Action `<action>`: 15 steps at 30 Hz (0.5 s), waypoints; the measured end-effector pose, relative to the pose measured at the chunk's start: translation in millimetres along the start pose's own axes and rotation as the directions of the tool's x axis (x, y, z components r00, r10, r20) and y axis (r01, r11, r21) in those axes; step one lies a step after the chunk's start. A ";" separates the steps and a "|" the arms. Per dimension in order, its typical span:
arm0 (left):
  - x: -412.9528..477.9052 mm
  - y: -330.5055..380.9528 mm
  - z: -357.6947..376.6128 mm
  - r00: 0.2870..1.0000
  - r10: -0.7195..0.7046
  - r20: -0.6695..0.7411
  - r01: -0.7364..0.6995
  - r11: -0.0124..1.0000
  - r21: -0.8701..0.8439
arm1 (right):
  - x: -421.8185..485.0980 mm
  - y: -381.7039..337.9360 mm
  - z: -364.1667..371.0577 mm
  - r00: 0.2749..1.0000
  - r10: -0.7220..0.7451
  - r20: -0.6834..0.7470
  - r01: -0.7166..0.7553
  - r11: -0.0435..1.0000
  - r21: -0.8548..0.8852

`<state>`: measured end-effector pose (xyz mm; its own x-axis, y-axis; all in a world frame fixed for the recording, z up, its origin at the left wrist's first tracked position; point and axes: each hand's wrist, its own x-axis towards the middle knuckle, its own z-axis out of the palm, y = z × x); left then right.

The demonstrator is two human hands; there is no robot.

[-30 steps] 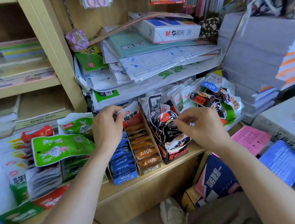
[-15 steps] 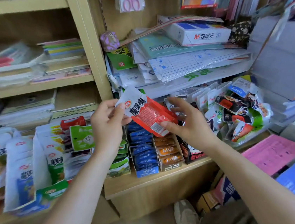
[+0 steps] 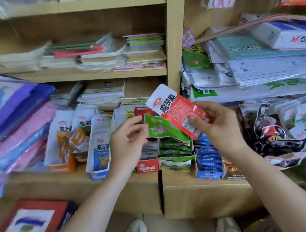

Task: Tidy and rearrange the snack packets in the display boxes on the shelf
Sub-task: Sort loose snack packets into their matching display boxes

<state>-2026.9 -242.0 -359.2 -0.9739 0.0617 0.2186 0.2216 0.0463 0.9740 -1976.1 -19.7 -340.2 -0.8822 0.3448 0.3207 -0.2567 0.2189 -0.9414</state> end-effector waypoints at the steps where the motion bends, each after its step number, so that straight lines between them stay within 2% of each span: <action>1: 3.6 -6.8 -15.9 0.999 0.033 -0.022 -0.030 0.991 0.130 | 1.2 0.2 7.6 1.000 0.000 -0.013 0.000 1.000 -0.026; 4: 10.6 -26.9 -56.6 0.998 0.064 0.007 -0.061 0.908 0.414 | 2.4 1.2 28.5 0.999 -0.044 0.003 0.044 0.987 -0.157; 7: 8.3 -44.2 -80.1 0.986 0.037 0.163 -0.136 0.742 0.657 | -2.8 -1.1 48.1 0.988 -0.126 0.090 0.149 0.932 -0.331; 9: 4.8 -49.8 -87.1 0.963 -0.015 0.270 -0.204 0.614 0.762 | -9.0 -4.4 62.7 0.974 -0.193 0.115 0.224 0.874 -0.431; 11: 2.0 -50.3 -88.5 0.949 -0.045 0.311 -0.242 0.528 0.814 | -14.6 -4.2 78.0 0.957 -0.254 0.137 0.288 0.820 -0.494; 13: 0.0 -50.3 -85.9 0.950 -0.014 0.312 -0.260 0.520 0.814 | -19.5 0.2 92.0 0.941 -0.294 0.167 0.337 0.777 -0.531; 15: -2.3 -48.9 -80.6 0.948 0.017 0.316 -0.271 0.560 0.783 | -20.8 8.1 99.8 0.927 -0.327 0.184 0.371 0.719 -0.588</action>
<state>-2039.5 -324.8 -402.6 -0.9041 0.3747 0.2056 0.4274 0.7895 0.4404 -1999.2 -116.2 -365.0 -0.8062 0.0801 0.5862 -0.2791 0.8221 -0.4962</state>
